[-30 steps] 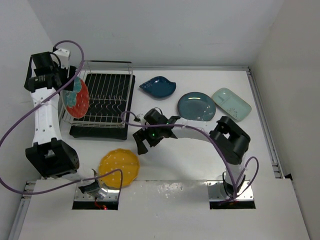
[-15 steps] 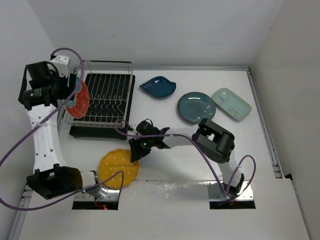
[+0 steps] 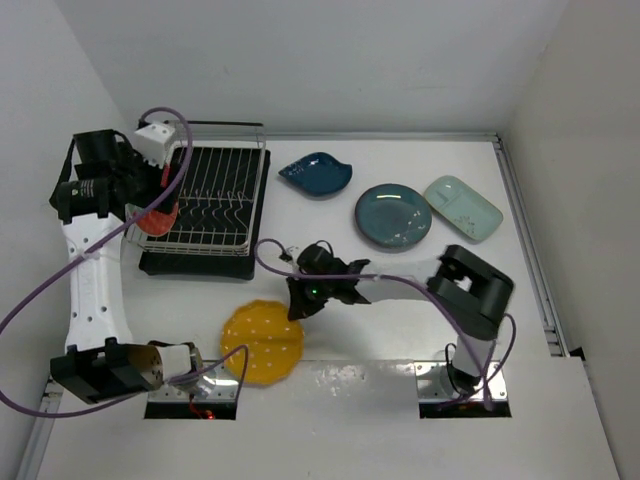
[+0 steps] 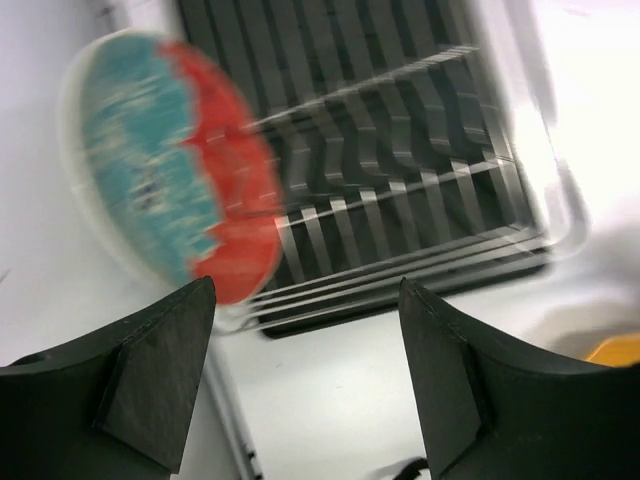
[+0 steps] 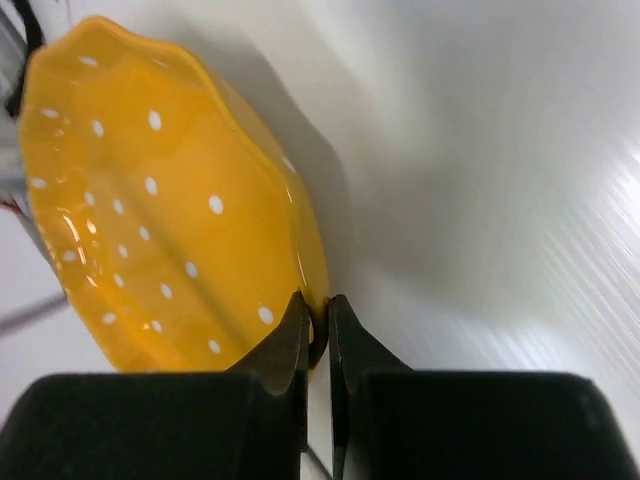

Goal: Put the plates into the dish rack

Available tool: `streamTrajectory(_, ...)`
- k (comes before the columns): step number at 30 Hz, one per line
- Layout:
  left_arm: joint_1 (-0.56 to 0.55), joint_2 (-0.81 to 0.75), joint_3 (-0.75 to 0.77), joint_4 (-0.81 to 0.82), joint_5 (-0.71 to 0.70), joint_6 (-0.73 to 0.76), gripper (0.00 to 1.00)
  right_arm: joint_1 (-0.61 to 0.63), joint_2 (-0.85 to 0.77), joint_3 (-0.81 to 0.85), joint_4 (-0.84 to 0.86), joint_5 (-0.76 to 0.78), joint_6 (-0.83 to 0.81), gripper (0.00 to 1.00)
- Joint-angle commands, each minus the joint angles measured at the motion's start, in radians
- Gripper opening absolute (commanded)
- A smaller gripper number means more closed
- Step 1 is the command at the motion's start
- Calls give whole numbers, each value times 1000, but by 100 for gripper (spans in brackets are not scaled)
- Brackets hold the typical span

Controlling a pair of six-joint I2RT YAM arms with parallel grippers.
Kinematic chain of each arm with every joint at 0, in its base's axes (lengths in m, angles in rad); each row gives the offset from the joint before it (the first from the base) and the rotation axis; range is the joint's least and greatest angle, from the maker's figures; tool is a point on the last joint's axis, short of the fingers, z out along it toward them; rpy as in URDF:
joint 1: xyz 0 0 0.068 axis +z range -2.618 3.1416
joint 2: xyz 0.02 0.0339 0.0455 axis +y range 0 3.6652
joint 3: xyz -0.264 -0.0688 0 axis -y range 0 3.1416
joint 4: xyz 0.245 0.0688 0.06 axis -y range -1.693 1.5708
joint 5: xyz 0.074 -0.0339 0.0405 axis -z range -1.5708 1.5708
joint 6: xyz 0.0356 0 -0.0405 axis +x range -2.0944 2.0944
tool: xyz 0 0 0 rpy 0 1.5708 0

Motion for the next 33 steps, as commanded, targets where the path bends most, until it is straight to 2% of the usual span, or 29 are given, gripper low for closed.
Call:
streamTrajectory(1, -48, -24, 7, -92, 223, 91, 78, -9, -255, -86, -7, 60, -138, 0)
streamTrajectory(2, -77, -24, 7, -129, 298, 133, 78, -22, -326, -102, -15, 52, -189, 0)
streamTrajectory(4, -119, -12, 7, -138, 337, 142, 78, -39, -419, -126, -62, 49, -225, 0)
streamTrajectory(5, -143, 0, 7, -147, 351, 142, 78, -60, -466, -122, -143, 49, -263, 0)
streamTrajectory(7, -220, 26, 7, -147, 386, 142, 78, -72, -535, -73, -203, 63, -329, 0)
streamTrajectory(8, -244, 37, 16, -147, 400, 124, 78, -80, -545, -57, -264, 78, -364, 0)
streamTrajectory(13, -409, 101, 16, -135, 509, 104, 78, -109, -546, 105, -348, 121, -477, 0)
streamTrajectory(18, -539, 179, -25, -89, 499, 82, 79, -167, -523, 186, -317, 138, -488, 0)
streamTrajectory(25, -599, 247, -34, -60, 517, 73, 79, -233, -507, 222, -223, 144, -478, 0)
streamTrajectory(28, -610, 276, -34, -51, 517, 73, 72, -258, -497, 240, -194, 143, -472, 0)
streamTrajectory(33, -610, 313, -25, -51, 475, 73, 43, -302, -502, 234, -138, 101, -451, 0)
